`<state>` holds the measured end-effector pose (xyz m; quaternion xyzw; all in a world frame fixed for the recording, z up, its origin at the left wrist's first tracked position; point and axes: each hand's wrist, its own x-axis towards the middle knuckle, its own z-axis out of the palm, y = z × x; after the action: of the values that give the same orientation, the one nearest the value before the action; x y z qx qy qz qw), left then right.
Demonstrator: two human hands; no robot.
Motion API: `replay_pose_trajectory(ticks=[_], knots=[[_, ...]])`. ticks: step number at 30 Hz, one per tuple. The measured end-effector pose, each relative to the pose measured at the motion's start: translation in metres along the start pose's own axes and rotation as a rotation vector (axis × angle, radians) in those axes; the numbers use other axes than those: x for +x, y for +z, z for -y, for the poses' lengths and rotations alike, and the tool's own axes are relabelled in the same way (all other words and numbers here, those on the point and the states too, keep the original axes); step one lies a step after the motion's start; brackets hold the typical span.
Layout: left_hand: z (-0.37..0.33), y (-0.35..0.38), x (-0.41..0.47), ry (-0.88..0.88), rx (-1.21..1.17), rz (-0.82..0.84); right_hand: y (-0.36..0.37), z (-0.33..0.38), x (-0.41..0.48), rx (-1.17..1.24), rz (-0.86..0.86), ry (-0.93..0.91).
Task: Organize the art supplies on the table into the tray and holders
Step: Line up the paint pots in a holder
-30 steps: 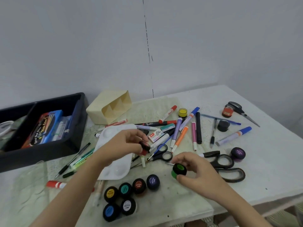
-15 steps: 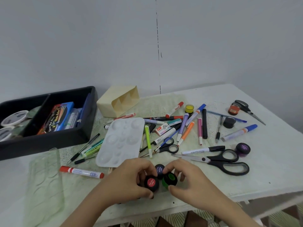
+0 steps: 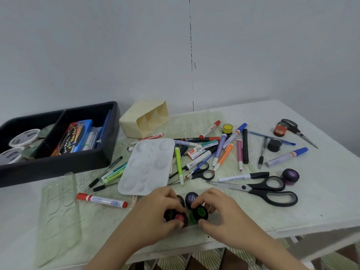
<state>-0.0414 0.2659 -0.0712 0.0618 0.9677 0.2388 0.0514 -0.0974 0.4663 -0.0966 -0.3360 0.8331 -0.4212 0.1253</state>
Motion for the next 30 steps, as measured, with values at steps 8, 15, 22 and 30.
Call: replay_pose_trajectory(ticks=[8, 15, 22, 30], knots=[[0.006, 0.003, 0.001, -0.068, -0.147, -0.02, 0.002, 0.0, 0.001, 0.005, -0.02, -0.027], [0.009, 0.008, 0.001, -0.034, -0.146, -0.043, 0.005, -0.005, 0.0, -0.022, -0.066, -0.004], [-0.014, 0.004, 0.027, 0.067, -0.166, -0.041, -0.028, -0.023, -0.018, -0.065, -0.317, -0.002], [-0.046, 0.023, 0.11, 0.168, -0.203, -0.116, -0.108, -0.089, -0.034, -0.669, -0.469, 0.395]])
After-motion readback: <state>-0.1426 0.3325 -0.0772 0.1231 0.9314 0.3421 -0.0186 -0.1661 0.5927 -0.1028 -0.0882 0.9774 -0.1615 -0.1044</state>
